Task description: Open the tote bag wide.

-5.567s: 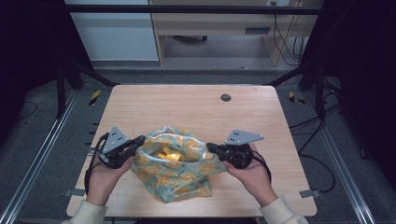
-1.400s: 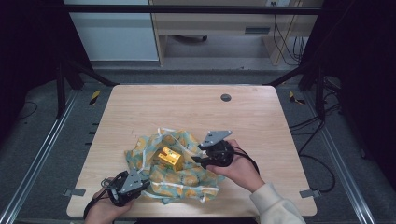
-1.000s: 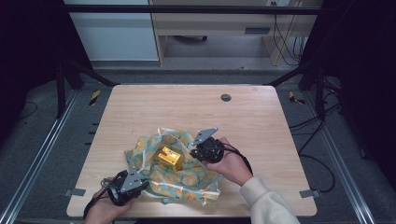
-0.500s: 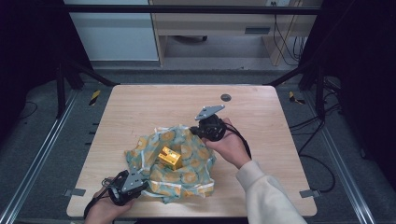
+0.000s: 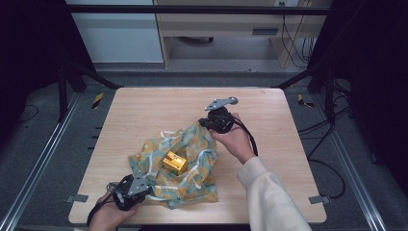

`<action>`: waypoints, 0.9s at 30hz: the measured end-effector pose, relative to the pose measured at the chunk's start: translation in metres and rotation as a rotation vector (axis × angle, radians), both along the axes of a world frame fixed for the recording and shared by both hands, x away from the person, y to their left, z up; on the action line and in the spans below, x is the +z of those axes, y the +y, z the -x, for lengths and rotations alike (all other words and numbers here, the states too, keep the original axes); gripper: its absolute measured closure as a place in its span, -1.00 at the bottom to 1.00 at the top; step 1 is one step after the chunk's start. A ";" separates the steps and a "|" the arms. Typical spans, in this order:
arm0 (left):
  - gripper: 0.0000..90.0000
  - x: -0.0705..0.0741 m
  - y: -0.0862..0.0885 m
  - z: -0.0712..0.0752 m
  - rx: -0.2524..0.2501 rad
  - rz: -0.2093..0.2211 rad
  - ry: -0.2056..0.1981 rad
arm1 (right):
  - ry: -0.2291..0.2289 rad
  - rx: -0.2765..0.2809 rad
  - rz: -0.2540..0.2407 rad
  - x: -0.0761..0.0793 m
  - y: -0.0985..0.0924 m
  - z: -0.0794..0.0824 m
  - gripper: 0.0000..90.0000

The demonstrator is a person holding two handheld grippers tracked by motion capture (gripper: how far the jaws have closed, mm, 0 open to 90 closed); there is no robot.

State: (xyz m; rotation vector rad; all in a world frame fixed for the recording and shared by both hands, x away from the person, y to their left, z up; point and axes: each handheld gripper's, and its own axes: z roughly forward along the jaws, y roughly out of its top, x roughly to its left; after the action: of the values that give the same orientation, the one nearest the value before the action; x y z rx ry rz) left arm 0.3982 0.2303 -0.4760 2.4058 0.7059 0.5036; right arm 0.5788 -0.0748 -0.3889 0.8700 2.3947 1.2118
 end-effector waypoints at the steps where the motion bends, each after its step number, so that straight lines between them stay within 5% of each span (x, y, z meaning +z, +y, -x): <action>1: 0.98 0.000 0.000 -0.001 -0.001 -0.003 0.004 | 0.002 -0.005 0.003 -0.002 -0.001 -0.002 1.00; 27: 1.00 0.001 0.001 0.001 0.005 -0.060 -0.036 | 0.090 -0.095 0.066 -0.067 -0.006 -0.030 1.00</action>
State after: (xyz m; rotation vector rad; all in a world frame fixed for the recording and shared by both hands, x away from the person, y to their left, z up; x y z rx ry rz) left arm 0.3972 0.2310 -0.4752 2.4451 0.6911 0.5766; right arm 0.6086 -0.0809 -0.4560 1.0256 2.4178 1.0741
